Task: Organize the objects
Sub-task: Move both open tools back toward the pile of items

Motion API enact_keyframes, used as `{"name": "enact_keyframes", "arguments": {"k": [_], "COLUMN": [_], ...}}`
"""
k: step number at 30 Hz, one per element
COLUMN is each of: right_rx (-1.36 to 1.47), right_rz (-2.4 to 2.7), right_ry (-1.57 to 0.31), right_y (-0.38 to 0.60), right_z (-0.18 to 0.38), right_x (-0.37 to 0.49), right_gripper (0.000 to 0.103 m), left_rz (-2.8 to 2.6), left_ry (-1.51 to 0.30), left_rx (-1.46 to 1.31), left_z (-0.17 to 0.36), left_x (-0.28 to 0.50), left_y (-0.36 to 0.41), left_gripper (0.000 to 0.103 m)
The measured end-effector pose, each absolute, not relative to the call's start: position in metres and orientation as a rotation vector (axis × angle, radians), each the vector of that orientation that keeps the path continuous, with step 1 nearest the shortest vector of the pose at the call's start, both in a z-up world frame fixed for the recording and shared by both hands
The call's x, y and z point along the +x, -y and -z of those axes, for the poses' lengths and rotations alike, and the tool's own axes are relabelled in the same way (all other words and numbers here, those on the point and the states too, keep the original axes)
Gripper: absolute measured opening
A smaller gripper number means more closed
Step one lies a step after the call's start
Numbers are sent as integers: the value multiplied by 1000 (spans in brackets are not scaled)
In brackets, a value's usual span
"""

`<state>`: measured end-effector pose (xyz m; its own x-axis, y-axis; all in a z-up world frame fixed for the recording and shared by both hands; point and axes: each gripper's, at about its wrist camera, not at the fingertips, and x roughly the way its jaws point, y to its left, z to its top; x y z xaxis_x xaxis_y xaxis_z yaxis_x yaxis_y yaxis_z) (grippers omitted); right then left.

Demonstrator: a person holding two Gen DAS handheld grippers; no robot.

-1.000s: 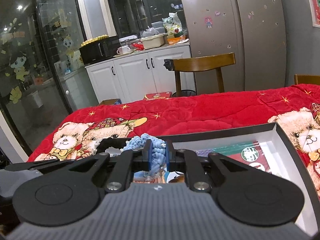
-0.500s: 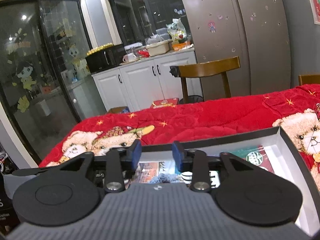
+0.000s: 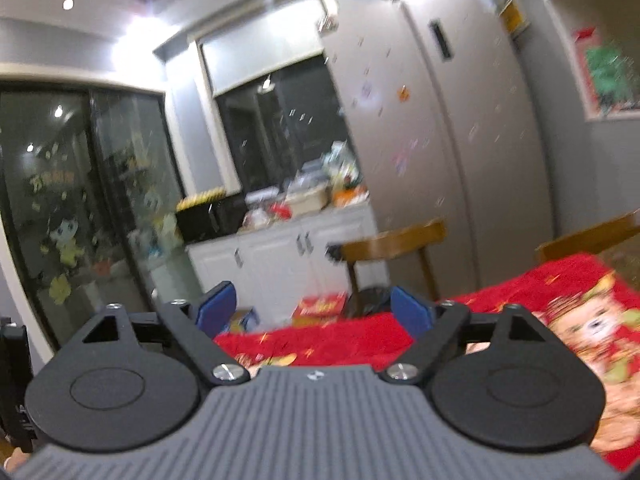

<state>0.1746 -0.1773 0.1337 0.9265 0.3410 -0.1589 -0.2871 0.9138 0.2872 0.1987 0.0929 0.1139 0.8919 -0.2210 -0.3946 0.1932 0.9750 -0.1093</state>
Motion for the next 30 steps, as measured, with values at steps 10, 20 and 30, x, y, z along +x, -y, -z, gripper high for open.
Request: {"name": "enact_keyframes", "arguments": {"k": [10,20,30], "right_rx": [225,323,387], "right_rz": [-245,-146,-90], "right_ry": [-159,-280,-444], "right_y": [224,245,258], "right_z": [-133,-80,-27], "right_x": [97,60,58], "right_gripper": [96,89,60], "left_rz": [319,386,504], "left_ry": [-351,-366,-423], "left_rx": [-6,-6,101], "left_z": [-137,-93,-38], "left_x": [104,38,36], "left_y": [-60,-25,16], "left_gripper": [71,71,70]}}
